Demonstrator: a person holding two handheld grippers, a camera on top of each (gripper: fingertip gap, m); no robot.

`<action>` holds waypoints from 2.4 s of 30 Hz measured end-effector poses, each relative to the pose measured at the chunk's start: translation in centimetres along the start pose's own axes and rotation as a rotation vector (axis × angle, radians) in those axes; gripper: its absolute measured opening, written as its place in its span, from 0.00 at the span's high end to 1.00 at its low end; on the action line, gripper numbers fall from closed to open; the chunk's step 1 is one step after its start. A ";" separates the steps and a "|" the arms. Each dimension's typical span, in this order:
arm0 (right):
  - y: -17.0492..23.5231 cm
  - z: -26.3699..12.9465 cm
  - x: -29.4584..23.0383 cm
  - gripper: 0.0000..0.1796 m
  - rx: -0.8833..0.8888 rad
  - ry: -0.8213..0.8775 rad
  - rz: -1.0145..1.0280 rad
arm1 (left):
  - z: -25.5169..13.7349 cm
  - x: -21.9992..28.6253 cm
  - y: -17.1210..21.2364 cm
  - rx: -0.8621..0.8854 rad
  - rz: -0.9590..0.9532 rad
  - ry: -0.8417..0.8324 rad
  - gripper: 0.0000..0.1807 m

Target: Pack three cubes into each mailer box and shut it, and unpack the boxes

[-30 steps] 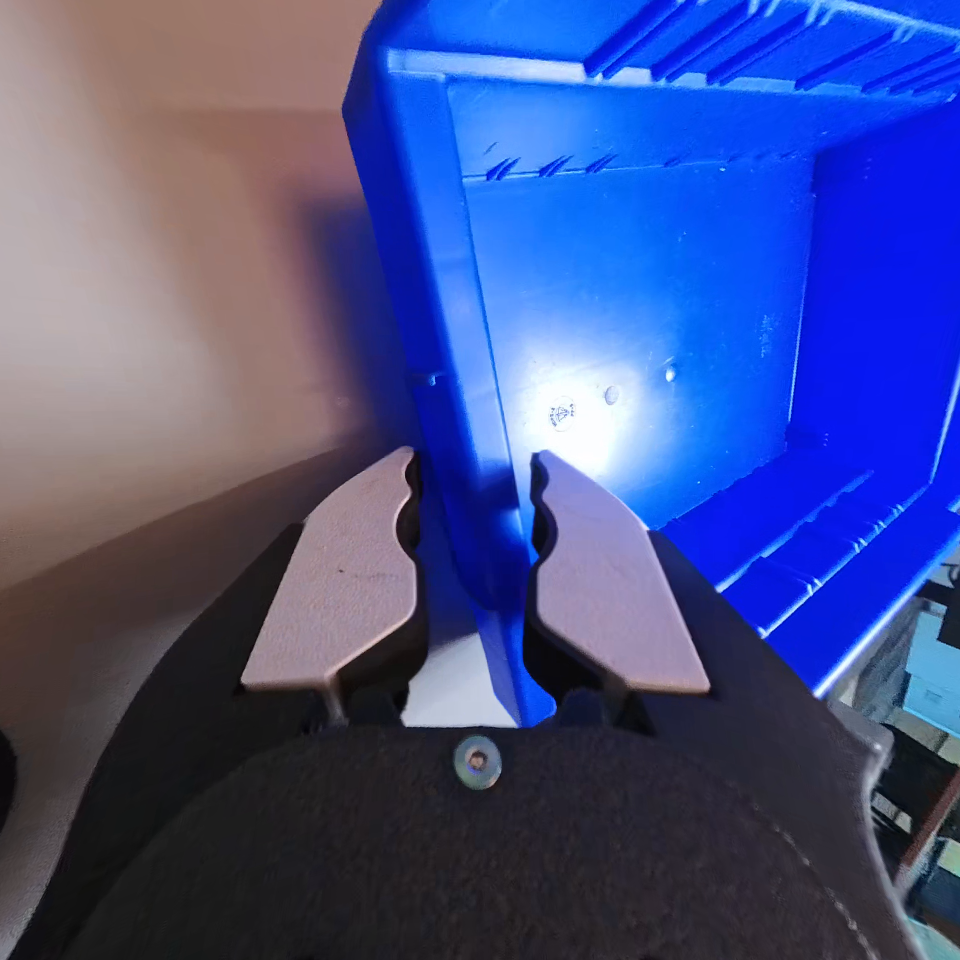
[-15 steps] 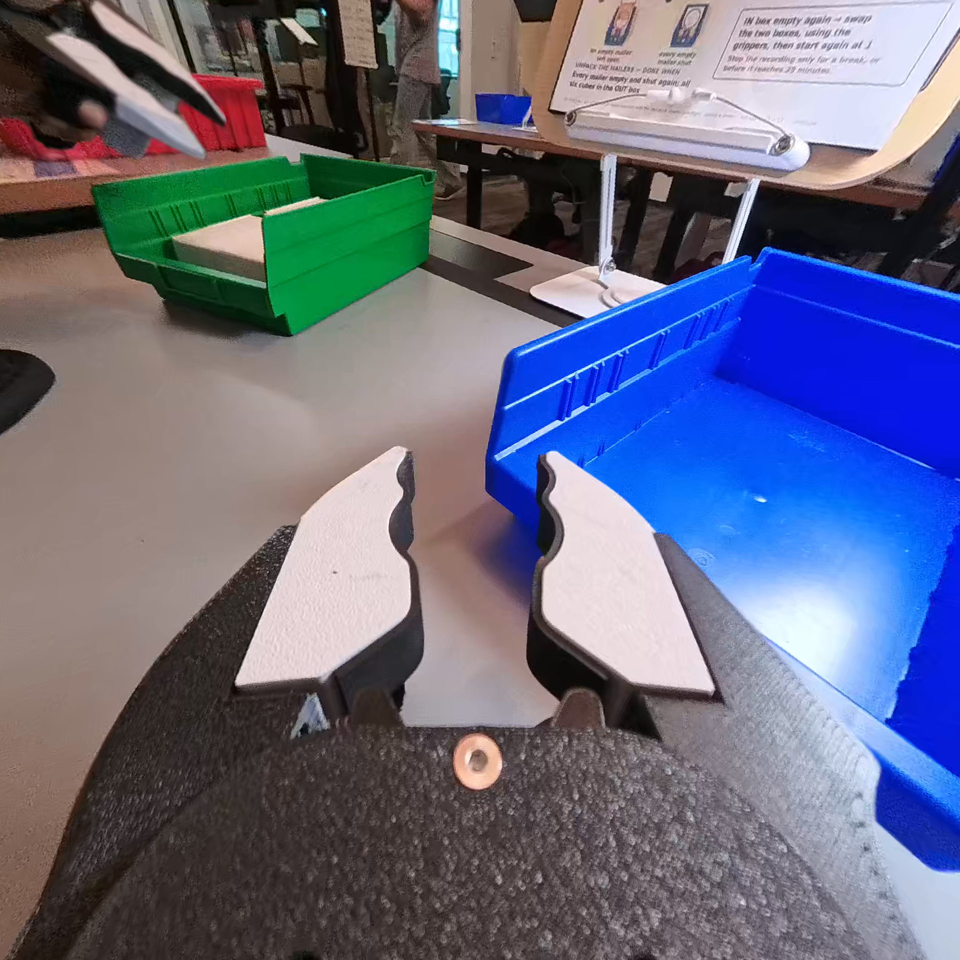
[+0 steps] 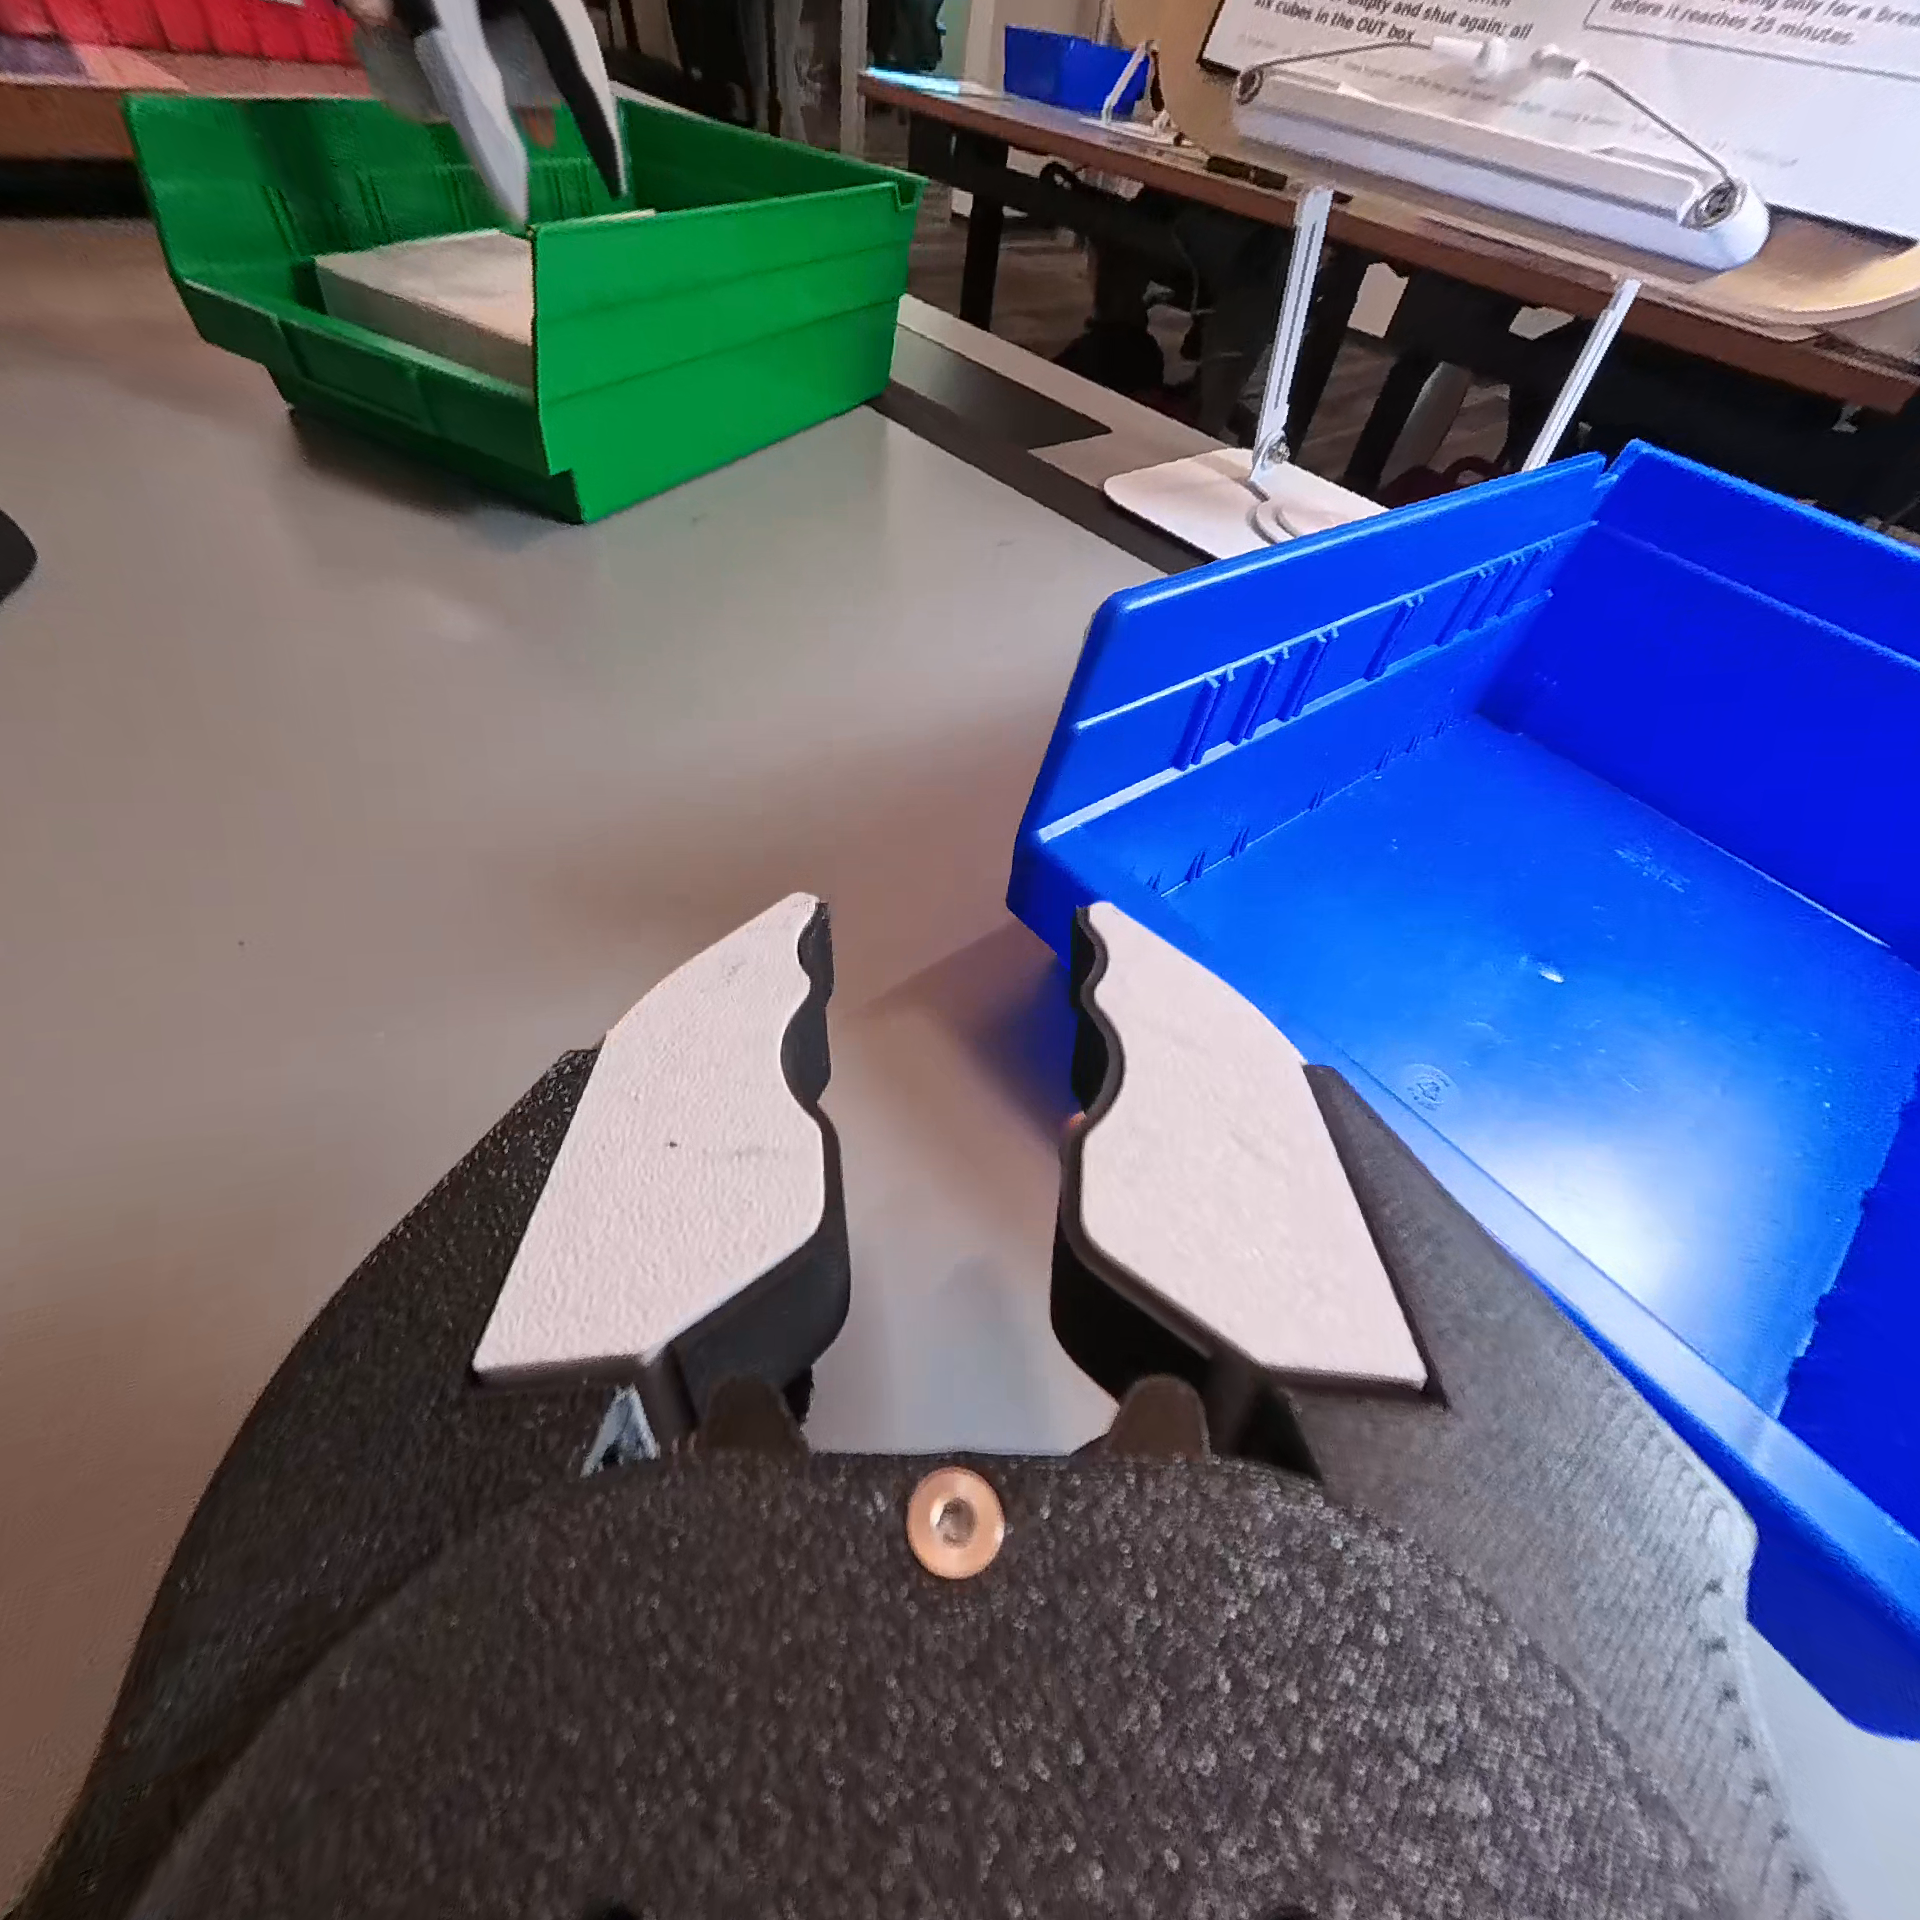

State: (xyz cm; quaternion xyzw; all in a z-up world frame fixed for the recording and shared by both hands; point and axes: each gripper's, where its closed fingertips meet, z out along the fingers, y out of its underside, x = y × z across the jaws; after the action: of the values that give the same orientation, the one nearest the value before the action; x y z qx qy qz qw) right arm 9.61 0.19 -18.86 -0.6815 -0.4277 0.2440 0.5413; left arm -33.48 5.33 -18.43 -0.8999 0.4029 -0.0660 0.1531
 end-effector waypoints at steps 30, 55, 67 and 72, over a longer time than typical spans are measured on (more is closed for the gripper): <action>-1.0 0.3 -1.1 0.76 0.041 -0.006 -0.062 | -8.0 8.6 -6.0 0.084 0.317 -0.240 0.32; 1.1 1.2 -9.1 0.48 -0.026 0.024 -0.900 | 8.7 30.9 -12.5 -0.075 0.345 0.279 0.32; -0.4 1.7 -10.7 0.56 0.046 0.098 -1.062 | 8.2 31.5 -13.8 -0.047 0.307 0.443 0.33; -0.5 1.4 -10.6 0.59 0.051 0.046 -0.949 | 6.4 31.6 -14.6 0.183 0.349 0.446 0.45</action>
State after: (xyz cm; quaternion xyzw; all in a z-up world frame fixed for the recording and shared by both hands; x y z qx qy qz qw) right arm 2.86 -8.04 -20.14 -0.4025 -0.6734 -0.0349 0.6191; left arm -0.62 -7.62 -19.84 -0.7628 0.5675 -0.2709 0.1505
